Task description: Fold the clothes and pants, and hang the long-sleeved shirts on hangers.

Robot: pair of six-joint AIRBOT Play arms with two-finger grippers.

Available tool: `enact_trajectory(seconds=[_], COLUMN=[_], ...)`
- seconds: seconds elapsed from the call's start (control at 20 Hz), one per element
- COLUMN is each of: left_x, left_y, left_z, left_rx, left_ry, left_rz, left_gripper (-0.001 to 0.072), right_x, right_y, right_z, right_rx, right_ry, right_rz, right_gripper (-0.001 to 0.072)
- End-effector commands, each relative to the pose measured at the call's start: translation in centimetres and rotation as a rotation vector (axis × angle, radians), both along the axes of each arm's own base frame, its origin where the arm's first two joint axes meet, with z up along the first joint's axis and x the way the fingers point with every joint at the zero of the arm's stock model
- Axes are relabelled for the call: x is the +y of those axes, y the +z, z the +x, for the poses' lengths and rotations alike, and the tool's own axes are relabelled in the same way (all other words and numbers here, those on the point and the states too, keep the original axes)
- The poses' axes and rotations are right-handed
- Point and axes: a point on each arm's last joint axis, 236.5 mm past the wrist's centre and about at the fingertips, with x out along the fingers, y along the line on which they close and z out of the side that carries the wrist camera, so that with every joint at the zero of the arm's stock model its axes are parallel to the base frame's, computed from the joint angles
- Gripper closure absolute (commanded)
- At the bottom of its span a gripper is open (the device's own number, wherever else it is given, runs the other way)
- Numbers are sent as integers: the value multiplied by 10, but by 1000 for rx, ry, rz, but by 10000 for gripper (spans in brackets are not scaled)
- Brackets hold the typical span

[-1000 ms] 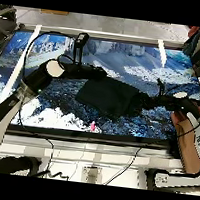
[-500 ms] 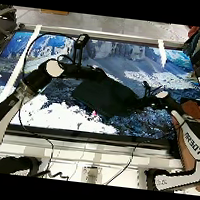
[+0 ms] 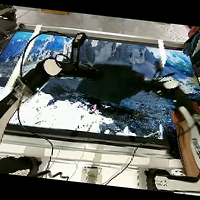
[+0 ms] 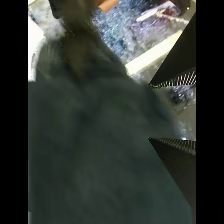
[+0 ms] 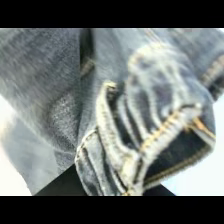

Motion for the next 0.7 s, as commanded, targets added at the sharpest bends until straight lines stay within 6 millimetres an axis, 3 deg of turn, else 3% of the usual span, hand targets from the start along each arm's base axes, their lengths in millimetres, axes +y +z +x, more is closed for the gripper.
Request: enact_trajectory(seconds=[0.0,0.2,0.35,0.5,0.65], left_x=[4,3,2,4,5], left_y=[0,-3,-8,-12,-12], left_z=[2,-3,-9,-14,-13], left_rx=[0,16,42,65,65], left_ry=[6,-8,-31,-46,-44], left_rz=[3,10,23,33,33], left_gripper=[379,378,379,379,379], right_x=[-78,-190,-283,-372,-401], right_y=[99,167,185,171,106], right_z=[5,-47,-110,-196,-291], right_rx=[-197,-286,-270,-128,242], right_ry=[-164,-359,-561,-793,-944], right_rz=[2,-44,-174,-339,-290], right_gripper=[680,678,678,677,677])
